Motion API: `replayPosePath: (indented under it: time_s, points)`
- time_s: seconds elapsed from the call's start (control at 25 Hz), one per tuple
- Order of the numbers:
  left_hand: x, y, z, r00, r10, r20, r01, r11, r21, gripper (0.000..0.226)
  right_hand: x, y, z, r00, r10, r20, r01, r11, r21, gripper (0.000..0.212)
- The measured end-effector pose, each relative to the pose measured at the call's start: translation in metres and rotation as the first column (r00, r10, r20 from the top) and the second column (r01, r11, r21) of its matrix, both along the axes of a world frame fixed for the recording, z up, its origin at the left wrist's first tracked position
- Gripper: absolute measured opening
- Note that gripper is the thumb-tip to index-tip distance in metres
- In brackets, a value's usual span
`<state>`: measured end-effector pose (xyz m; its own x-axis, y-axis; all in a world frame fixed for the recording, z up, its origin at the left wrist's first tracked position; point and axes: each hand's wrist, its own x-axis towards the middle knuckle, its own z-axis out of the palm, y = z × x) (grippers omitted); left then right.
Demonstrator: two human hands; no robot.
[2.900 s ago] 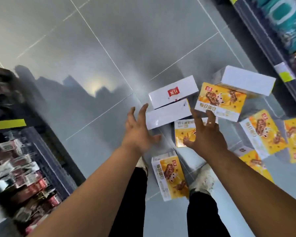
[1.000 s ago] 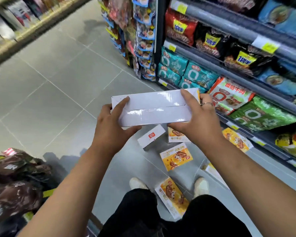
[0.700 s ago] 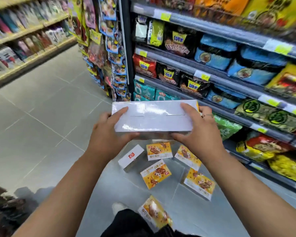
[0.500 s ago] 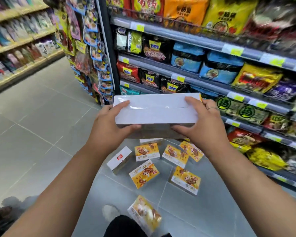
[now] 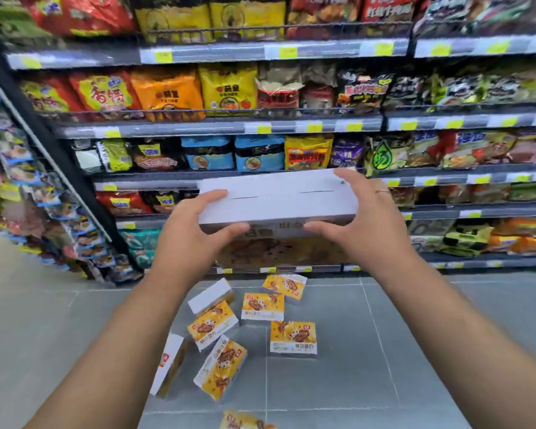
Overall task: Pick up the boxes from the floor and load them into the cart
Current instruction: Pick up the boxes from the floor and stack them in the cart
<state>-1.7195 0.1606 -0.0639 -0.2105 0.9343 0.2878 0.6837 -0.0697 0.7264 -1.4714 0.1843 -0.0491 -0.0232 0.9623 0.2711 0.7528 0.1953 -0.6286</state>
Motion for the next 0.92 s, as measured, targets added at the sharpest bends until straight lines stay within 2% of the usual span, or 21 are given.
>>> replayPosePath:
  time_s: [0.16,0.44,0.68,0.92]
  points:
    - [0.057,0.026,0.012,0.978,-0.209,-0.012,0.209,0.978,-0.013,0.06,0.054,-0.027,0.006,0.975,-0.221,0.018,0.221,0.975,0.016,0.086]
    - [0.181,0.05,0.009,0.866,-0.5,-0.024,0.499,0.865,-0.048,0.063,0.16,-0.073,-0.001,0.866,-0.499,0.02,0.5,0.866,-0.03,0.081]
    - [0.334,0.079,-0.001,0.784,-0.619,-0.039,0.618,0.785,-0.032,0.073,0.298,-0.083,-0.01,0.776,-0.63,0.035,0.63,0.774,-0.06,0.072]
    - [0.528,0.109,-0.001,0.683,-0.728,-0.06,0.73,0.684,0.006,0.06,0.474,-0.078,-0.005,0.703,-0.707,0.075,0.71,0.703,-0.024,0.072]
